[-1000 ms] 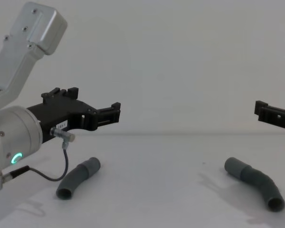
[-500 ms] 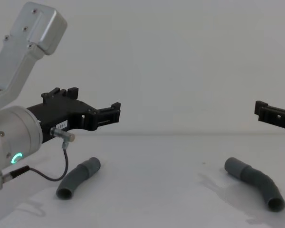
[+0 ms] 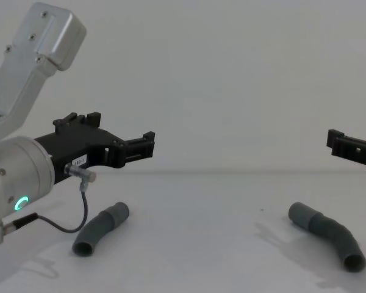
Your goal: Use both hands to pick up one end of the pipe from the table, align the ends, and insert them.
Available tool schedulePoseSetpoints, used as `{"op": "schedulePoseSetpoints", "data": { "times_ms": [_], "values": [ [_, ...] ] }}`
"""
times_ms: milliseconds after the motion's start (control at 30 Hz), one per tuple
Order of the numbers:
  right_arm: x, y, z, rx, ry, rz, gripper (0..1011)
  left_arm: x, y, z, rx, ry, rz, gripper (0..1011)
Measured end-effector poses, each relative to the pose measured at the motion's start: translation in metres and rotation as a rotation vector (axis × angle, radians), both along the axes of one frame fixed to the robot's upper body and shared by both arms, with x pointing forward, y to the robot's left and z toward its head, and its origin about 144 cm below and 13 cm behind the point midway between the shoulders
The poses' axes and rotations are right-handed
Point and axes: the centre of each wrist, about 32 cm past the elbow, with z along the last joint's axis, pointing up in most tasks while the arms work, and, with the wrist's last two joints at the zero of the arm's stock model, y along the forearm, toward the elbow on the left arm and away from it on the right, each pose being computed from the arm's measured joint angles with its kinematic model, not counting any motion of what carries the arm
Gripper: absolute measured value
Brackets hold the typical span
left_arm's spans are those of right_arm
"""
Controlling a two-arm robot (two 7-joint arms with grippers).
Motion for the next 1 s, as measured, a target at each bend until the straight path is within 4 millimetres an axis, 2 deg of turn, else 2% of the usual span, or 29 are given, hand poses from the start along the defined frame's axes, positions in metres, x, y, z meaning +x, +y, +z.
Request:
{"op": "schedulePoseSetpoints", "data": {
  "times_ms": [1000],
  "values": [
    [0.0,0.0,0.0,0.0,0.0,0.0,1004,0.0,0.0,0.0,0.0,0.0,0.0,1001]
  ]
}}
